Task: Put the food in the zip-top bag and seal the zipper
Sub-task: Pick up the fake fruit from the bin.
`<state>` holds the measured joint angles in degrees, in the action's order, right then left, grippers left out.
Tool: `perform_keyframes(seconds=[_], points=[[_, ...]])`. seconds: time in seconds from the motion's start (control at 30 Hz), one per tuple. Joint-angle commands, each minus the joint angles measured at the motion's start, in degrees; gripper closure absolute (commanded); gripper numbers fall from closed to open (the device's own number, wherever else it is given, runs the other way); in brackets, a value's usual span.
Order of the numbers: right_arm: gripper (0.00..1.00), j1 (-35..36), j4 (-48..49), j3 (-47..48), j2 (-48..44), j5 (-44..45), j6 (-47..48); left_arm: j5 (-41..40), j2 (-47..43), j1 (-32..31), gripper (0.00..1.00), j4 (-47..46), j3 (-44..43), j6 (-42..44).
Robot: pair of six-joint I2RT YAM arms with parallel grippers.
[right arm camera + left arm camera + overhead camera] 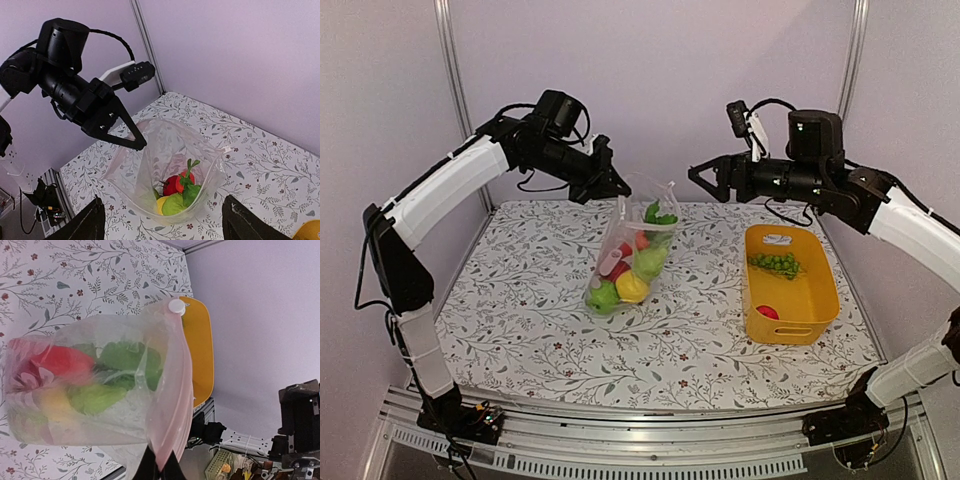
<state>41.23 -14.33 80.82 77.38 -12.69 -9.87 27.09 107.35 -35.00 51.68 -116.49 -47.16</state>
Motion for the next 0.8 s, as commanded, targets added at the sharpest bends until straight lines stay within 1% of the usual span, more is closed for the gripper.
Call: perform_keyframes(seconds=[0.0, 0.07, 0.13, 0.17, 0.27, 0.33, 0.5, 0.63, 0.7, 0.77], points=[[0.23, -0.13, -12.22, 0.43, 2.34, 7.45, -1.79, 1.78, 0.72, 0.62, 1.0, -1.31, 0.82, 0.56], [0.24, -2.17, -13.39, -0.62, 2.05, 7.2, -3.4, 1.62, 0.39, 0.53, 1.0, -1.32, 1.25, 0.83], [0.26, -6.69, -15.41, -1.67, 1.75, 3.28, -6.22, 1.47, -0.05, 0.5, 1.0, -1.32, 1.79, 1.04], [0.29, -9.28, -16.78, -2.58, 1.68, 1.94, -8.04, 1.49, -0.16, 0.5, 1.0, -1.32, 2.0, 1.08], [0.37, -15.03, -23.12, -3.41, 1.69, 2.67, -8.56, 1.63, -0.69, 0.55, 1.0, -1.32, 2.47, 1.19], [0.37, -17.21, -26.67, -4.91, 1.79, 3.84, -7.52, 1.59, -1.17, 0.55, 1.0, -1.32, 2.99, 1.31], [0.37, -23.77, -31.47, -13.44, 0.66, 0.27, -9.54, 1.38, -1.7, 0.54, 1.0, -1.36, 3.84, 1.62], [0.35, -24.47, -34.03, -19.05, 2.25, -1.0, -9.76, 1.47, -1.84, 0.55, 1.0, -1.94, 4.5, 1.63], [0.32, -24.53, -34.33, -21.24, 3.49, -1.66, -9.73, 1.59, -1.95, 0.52, 1.0, -2.34, 4.77, 1.51], [0.26, -24.53, -33.99, -22.93, 5.12, -2.9, -9.57, 1.71, -2.04, 0.5, 1.0, -2.61, 5.05, 1.51]])
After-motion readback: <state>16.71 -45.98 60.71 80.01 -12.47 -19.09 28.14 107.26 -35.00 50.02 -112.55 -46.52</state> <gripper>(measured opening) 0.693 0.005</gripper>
